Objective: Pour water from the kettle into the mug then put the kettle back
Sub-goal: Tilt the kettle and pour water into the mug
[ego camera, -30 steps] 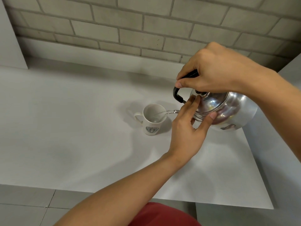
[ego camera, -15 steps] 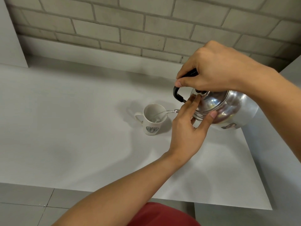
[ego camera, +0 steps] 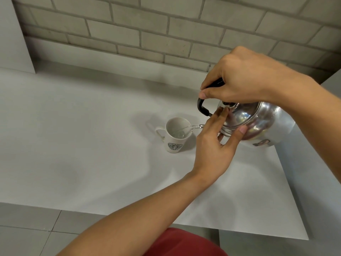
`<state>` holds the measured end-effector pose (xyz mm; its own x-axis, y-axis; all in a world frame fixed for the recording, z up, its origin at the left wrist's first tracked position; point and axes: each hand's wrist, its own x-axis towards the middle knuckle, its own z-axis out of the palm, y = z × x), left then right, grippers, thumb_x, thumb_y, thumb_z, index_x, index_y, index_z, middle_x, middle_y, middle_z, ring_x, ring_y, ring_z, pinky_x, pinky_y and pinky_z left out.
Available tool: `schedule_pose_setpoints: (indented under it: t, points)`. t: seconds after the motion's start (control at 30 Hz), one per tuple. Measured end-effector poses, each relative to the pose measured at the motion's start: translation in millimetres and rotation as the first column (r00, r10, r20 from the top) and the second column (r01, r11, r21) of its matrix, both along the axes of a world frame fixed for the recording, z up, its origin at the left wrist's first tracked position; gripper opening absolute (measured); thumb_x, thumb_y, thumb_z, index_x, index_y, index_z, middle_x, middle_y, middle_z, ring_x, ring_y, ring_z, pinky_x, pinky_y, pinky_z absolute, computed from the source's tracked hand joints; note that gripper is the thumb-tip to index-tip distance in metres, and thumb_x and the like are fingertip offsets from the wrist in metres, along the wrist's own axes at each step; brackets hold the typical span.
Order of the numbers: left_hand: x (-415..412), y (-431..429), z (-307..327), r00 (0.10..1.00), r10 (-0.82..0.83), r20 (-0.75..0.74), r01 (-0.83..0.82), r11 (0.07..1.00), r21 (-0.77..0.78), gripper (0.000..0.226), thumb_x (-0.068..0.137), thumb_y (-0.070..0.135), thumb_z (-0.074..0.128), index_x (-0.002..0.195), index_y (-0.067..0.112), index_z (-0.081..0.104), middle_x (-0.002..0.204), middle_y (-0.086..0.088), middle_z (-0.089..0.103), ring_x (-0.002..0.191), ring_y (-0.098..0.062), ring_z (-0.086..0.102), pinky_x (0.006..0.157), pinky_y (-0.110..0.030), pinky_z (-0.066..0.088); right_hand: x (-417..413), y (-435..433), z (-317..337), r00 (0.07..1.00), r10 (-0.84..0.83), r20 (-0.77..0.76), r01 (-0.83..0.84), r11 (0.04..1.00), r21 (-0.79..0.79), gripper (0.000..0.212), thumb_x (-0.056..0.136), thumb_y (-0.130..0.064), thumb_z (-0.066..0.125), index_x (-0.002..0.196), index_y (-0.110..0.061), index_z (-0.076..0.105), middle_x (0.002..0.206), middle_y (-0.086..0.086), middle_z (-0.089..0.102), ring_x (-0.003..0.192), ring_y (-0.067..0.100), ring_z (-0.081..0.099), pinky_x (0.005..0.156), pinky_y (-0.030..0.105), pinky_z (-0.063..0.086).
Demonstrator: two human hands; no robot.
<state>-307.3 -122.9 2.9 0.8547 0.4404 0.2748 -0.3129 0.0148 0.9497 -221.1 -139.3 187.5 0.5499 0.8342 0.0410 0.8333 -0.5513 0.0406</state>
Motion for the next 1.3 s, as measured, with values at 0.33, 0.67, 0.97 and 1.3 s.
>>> schedule_pose_setpoints:
  t: [0.33, 0.67, 0.97, 1.3]
  points:
    - [1, 4, -3, 1.0, -0.004, -0.001, 0.004, 1.0, 0.014, 0.057, 0.094, 0.038, 0.075, 0.146, 0.029, 0.054, 0.133, 0.04, 0.05, 0.128, 0.02, 0.047, 0.098, -0.014, 0.052, 4, 2, -2, 1.0, 0.009, 0.012, -0.009, 1.0, 0.001, 0.024, 0.092, -0.052, 0.069, 0.101, -0.035, 0.083, 0.083, -0.008, 0.08, 0.081, 0.022, 0.071, 0.066, 0.044, 0.059]
    - [1, 15, -10, 0.998, -0.051, -0.047, 0.058, 0.983, 0.172, 0.056, 0.095, 0.038, 0.075, 0.146, 0.026, 0.055, 0.151, 0.005, 0.056, 0.138, 0.008, 0.047, 0.109, -0.029, 0.049, 10, -22, -19, 1.0, -0.005, -0.028, 0.009, 0.989, 0.148, 0.026, 0.092, -0.049, 0.068, 0.103, -0.033, 0.084, 0.092, -0.005, 0.083, 0.084, 0.019, 0.074, 0.073, 0.044, 0.059]
    - [-3, 27, -12, 0.988, -0.055, -0.143, 0.121, 0.854, 0.506, 0.059, 0.094, 0.041, 0.075, 0.147, 0.02, 0.058, 0.156, -0.001, 0.052, 0.146, -0.009, 0.045, 0.112, -0.01, 0.033, 16, -71, -60, 0.993, -0.085, -0.08, 0.112, 0.884, 0.454, 0.025, 0.092, -0.043, 0.075, 0.105, -0.024, 0.084, 0.098, -0.013, 0.079, 0.096, -0.005, 0.067, 0.079, 0.003, 0.045]
    - [-3, 34, -16, 0.988, -0.078, -0.137, 0.149, 0.74, 0.656, 0.043, 0.093, 0.042, 0.075, 0.132, 0.026, 0.067, 0.144, 0.005, 0.058, 0.133, -0.01, 0.055, 0.108, -0.026, 0.046, 13, -113, -109, 0.954, -0.151, -0.258, 0.296, 0.594, 0.748, 0.023, 0.091, -0.045, 0.077, 0.109, -0.03, 0.081, 0.097, -0.022, 0.075, 0.093, -0.003, 0.075, 0.083, 0.018, 0.056]
